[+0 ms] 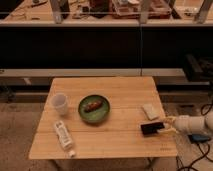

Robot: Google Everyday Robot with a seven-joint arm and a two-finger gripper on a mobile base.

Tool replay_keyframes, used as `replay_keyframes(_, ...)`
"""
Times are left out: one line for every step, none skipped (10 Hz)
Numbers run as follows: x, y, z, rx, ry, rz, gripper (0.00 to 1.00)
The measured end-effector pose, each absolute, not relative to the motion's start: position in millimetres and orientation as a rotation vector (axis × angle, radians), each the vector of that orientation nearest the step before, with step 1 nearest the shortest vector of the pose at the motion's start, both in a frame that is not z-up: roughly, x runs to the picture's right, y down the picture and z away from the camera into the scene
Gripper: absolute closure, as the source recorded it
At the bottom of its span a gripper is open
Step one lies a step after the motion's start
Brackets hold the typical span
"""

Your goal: Place the eraser on the white sponge

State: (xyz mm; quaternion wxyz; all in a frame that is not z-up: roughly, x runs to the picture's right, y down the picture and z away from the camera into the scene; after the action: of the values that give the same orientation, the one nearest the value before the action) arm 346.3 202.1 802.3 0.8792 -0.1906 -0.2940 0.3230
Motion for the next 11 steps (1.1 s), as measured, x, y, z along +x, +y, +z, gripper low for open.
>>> replay_keyframes(358.3, 199.5, 797.9, -0.383, -0.593, 0.683, 1.00)
replay_keyframes(371.7, 195.7, 792.5, -0.363, -0.573, 0.695, 1.00)
replay_keyframes(381.6, 192.2, 788.5, -0.346, -0.558, 0.703, 1.00)
replay_keyframes(390.7, 189.7, 785.2, -0.329, -0.542, 0.709, 1.00)
replay_keyframes(398.3, 187.4, 782.7, -0.310, -0.528, 0.716, 1.00)
replay_keyframes(404.7, 184.7, 781.3, -0.286, -0.520, 0.729, 1.00)
replay_keyframes(407.7, 181.0, 780.8, -0.262, -0.521, 0.743, 1.00)
replay_keyframes(405.7, 175.3, 782.7, -0.236, -0.535, 0.762, 1.00)
replay_keyframes(401.0, 169.5, 785.4, -0.217, -0.551, 0.774, 1.00)
replay_keyframes(394.5, 163.6, 789.9, -0.201, -0.567, 0.781, 1.00)
replay_keyframes(387.4, 157.4, 795.5, -0.188, -0.578, 0.781, 1.00)
